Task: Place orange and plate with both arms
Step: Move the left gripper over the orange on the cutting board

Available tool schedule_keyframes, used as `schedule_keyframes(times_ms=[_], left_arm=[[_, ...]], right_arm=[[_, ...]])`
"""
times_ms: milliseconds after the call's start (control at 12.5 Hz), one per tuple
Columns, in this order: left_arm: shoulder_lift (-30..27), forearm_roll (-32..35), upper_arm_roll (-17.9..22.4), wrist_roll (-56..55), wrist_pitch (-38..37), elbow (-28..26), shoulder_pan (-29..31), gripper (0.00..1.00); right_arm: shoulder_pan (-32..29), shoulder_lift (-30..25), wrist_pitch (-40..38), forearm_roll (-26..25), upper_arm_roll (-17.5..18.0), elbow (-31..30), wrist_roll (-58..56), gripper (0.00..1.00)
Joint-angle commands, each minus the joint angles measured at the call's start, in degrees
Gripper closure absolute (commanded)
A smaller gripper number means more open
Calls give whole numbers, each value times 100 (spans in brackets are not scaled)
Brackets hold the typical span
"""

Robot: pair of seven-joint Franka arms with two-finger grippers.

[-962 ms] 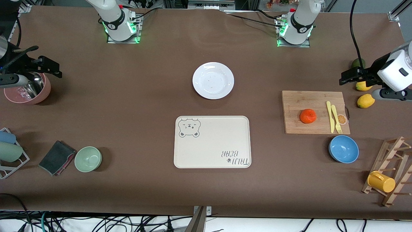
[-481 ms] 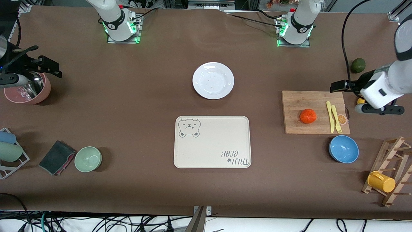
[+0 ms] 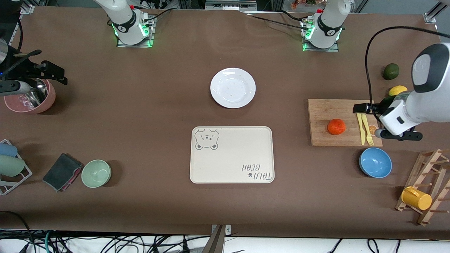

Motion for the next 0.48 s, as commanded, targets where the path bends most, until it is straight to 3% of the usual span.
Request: schedule_keyframes(times_ms=[0,401], left_arm=[[-105,96,-3,183,690,-685,41,0],[-105,104,-3,183,1674,-1555,68,0]], right_arm=[[-3,6,-264,-16,0,125,-19,0],[-3,6,-318,-33,0,125,16,0]])
